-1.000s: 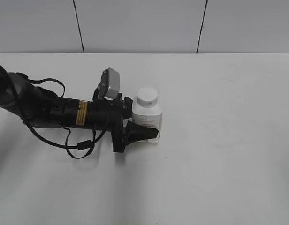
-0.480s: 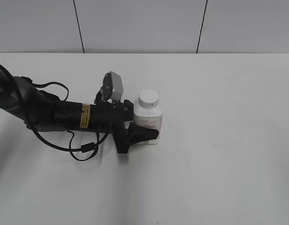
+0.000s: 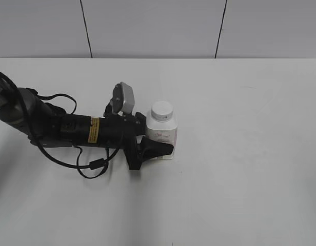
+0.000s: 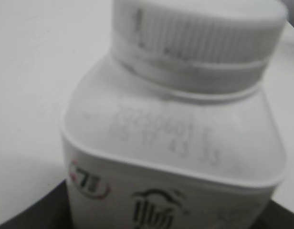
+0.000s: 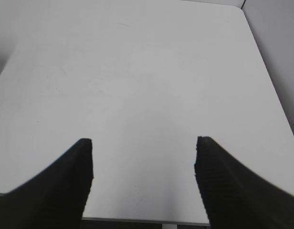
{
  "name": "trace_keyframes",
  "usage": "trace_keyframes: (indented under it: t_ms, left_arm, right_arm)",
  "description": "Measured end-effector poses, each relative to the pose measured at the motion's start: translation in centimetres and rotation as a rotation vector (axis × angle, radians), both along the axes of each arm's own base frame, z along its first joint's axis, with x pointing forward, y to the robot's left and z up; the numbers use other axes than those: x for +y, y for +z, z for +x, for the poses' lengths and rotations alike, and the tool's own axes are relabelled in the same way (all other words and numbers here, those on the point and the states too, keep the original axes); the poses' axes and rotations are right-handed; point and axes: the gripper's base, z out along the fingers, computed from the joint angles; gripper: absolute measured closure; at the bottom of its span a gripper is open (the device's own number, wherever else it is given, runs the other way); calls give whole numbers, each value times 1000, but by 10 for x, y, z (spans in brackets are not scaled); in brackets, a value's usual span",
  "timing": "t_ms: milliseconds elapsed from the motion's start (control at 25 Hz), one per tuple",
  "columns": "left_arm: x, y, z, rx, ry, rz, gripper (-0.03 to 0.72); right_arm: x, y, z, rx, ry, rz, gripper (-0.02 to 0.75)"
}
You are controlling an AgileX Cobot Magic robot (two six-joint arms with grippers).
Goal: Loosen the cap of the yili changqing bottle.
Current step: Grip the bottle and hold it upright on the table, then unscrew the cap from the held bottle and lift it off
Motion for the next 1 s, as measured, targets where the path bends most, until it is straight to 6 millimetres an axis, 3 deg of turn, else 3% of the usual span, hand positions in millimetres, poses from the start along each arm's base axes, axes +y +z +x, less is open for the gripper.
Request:
trace_keyframes:
  t_ms: [1000]
  left_arm:
    - [0,0,0,-6,-1,0,259]
  right_arm:
    - [0,0,0,0,1,1,204]
